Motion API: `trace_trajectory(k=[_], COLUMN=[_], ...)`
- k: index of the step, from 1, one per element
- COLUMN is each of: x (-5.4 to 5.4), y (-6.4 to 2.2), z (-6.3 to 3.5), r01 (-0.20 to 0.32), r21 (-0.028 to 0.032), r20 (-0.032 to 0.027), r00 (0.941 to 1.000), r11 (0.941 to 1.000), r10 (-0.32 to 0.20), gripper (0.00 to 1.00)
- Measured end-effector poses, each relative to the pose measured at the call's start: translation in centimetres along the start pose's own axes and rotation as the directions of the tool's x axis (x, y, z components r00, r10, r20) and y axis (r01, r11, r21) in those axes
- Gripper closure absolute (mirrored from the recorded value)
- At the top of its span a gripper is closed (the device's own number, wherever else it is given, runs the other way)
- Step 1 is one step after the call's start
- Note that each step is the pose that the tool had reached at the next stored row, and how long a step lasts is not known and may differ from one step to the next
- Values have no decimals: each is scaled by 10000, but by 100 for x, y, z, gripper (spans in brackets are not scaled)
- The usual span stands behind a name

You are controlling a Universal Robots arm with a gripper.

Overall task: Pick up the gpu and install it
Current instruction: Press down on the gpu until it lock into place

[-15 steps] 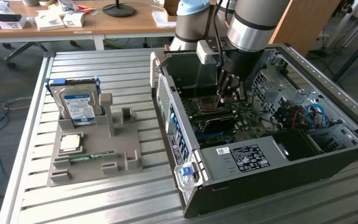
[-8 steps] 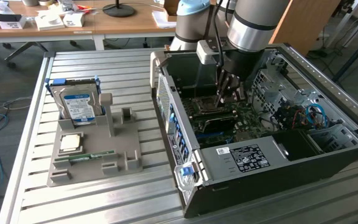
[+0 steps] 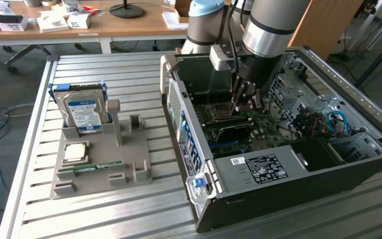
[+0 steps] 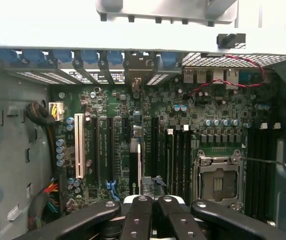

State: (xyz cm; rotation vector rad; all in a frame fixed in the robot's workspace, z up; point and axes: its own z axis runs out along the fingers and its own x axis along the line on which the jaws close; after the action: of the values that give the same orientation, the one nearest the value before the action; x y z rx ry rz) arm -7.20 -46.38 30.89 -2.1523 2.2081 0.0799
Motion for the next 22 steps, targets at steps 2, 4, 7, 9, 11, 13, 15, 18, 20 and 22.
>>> trace_trajectory(k=[2,4,7,9,11,13,15,18,20,22], x=[2,4,7,8,8,9,9,12,14,17], y=[0,0,0,0,1,19,55,85,90,94], z=[26,51,89,100,100,106,112,127,158,182], r01=[0,0,1,0,0,0,0,-1,0,1], r21=[-1,-1,-1,-1,-2,0,0,-1,0,-1], r20=[-2,-1,-1,-2,-4,0,1,-1,-1,-1], r00=[10000,10000,10000,10000,10000,10000,10000,10000,10000,10000], r11=[10000,10000,10000,10000,10000,10000,10000,10000,10000,10000], r10=[0,0,-1,0,0,0,0,1,0,-1], gripper=[89,89,89,89,89,89,89,89,89,89])
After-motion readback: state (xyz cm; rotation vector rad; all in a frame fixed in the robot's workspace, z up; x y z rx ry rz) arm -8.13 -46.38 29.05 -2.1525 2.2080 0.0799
